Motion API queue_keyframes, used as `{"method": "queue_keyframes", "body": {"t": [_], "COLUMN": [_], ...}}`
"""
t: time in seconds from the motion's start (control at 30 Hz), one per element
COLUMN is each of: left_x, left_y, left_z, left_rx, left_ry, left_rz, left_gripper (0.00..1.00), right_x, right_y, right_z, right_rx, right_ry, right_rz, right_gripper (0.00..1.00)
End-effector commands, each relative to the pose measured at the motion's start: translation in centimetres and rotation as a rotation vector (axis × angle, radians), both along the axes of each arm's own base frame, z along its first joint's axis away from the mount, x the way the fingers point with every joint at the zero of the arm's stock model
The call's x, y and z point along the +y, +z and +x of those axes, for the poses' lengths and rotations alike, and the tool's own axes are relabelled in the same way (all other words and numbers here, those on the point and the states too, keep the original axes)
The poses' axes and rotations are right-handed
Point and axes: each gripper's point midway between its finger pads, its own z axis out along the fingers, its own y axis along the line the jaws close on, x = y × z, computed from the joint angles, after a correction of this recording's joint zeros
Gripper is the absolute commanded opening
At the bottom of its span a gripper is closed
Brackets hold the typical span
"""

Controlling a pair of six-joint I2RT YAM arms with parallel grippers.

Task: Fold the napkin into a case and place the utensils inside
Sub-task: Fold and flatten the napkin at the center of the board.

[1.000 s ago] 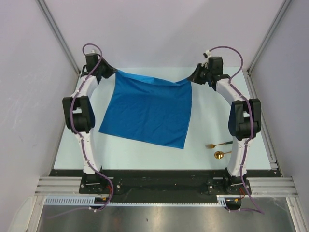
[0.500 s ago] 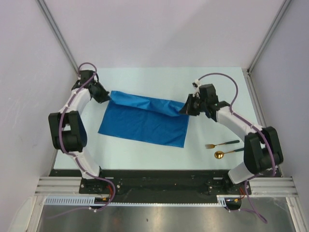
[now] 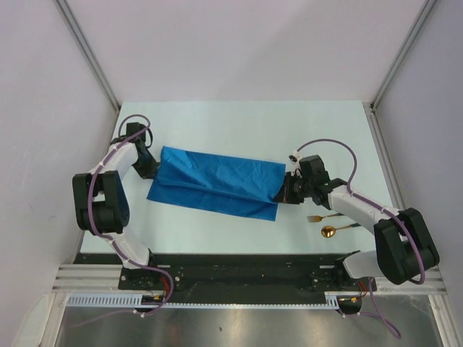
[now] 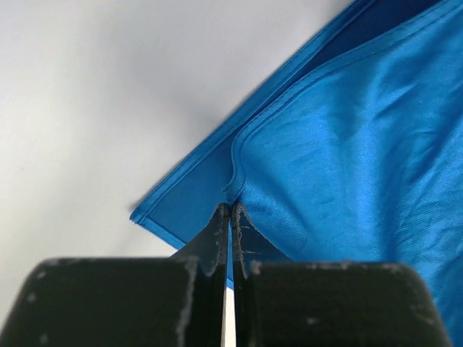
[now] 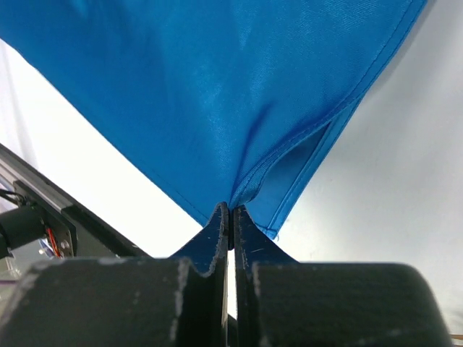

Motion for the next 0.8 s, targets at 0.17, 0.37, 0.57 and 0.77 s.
{"method": "queue_keyframes", "body": {"t": [0.17,0.37,0.57,0.77], "left_x": [2.1,1.9,1.5,0.8], "left_y": [0.3,0.0,-0.8,-1.3], "left_z": [-0.2,0.3,0.1,0.1], "left_rx": [-0.003,-0.002,0.011,0.013], "left_ry": [0.024,0.023,0.019,0.009], "left_rz": [0.113,0.099,0.081,0.044], "left_gripper": [0.0,0.0,0.0,0.0], "right_x": [2.4,3.1,2.0,1.7], "right_y": [-0.7,-2.7,-4.3,-4.0], "right_z": [-1.0,-1.2,-1.1,-0.7], "right_rx": [-0.003,0.042,0.054,0.049], "right_ry": [0.033,0.028,0.003,-0.008], "right_rz": [0.052,0.032,-0.013,-0.005], "right_gripper": [0.0,0.0,0.0,0.0]}}
